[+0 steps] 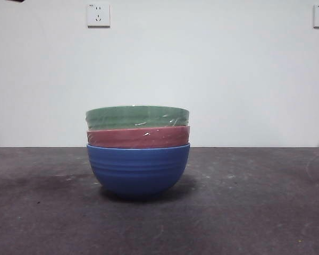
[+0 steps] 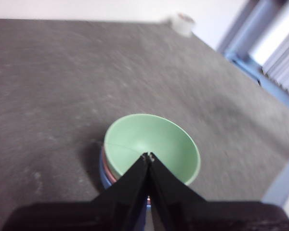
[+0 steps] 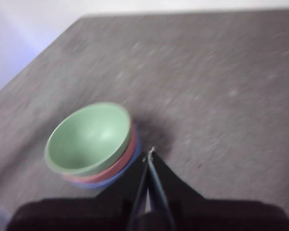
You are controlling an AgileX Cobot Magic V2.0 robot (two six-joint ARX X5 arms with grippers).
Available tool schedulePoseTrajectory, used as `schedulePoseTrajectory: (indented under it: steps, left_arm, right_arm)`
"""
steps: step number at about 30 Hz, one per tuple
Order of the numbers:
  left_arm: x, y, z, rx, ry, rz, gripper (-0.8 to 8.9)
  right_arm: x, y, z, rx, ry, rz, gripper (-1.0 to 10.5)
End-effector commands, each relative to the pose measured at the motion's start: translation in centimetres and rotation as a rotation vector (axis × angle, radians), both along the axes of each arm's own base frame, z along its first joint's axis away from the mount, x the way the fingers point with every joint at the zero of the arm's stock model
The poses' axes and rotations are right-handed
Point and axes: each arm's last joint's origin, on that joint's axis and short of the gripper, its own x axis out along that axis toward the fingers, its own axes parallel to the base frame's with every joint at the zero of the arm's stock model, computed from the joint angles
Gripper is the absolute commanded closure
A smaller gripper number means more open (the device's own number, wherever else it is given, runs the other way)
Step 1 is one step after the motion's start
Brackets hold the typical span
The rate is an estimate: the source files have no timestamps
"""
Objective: Pick up the green bowl on the top,put the green bowl on the left,pick up the red bowl in the middle,put the red bowl on the right
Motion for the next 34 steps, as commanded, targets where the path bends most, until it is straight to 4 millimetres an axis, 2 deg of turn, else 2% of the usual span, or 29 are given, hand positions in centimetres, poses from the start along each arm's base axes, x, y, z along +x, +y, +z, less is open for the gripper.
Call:
schedulePoseTrajectory:
  steps: [1,2,5,6,7,13,19,25,30,34]
  left_arm:
    - [0.6,-0.7,0.7,0.085,-0.018,-0.077,8.02]
    - [0.9,-0.9,0.9,0.096,-0.005,-0.086,7.64]
    - [1.6,-1.8,1.2,0.132,0.024,-0.098,5.02]
    - [1.8,-2.2,1.2,0.14,0.03,-0.108,4.48]
    - [2.0,-2.6,1.2,0.147,0.038,-0.126,4.36]
    - [2.9,-6.1,0.4,0.255,0.065,-0.281,4.36]
    - [3.3,-11.2,-1.4,0.489,0.07,-0.399,4.39]
    - [4.2,-15.0,-3.3,0.602,0.087,-0.48,4.39]
    - [5.7,-16.7,-5.6,0.668,0.116,-0.523,4.4]
    - [6.2,-17.1,-6.9,0.697,0.141,-0.548,4.42]
  right_arm:
    - [0.5,0.2,0.0,-0.025,-0.007,0.058,8.2]
    - [0.6,0.3,-0.1,-0.024,0.001,0.064,7.8]
    - [0.8,0.6,-0.4,-0.027,0.019,0.078,7.2]
    - [0.8,0.7,-0.4,-0.027,0.021,0.084,7.2]
    - [0.7,0.8,-0.4,-0.027,0.02,0.089,7.2]
    - [0.7,1.1,-0.4,-0.027,0.021,0.109,7.2]
    - [0.6,1.3,-0.4,-0.027,0.021,0.118,7.2]
    - [0.6,1.2,-0.4,-0.025,0.026,0.116,7.2]
    - [0.6,1.2,-0.4,-0.025,0.027,0.116,7.2]
    - [0.6,1.2,-0.5,-0.025,0.03,0.116,7.2]
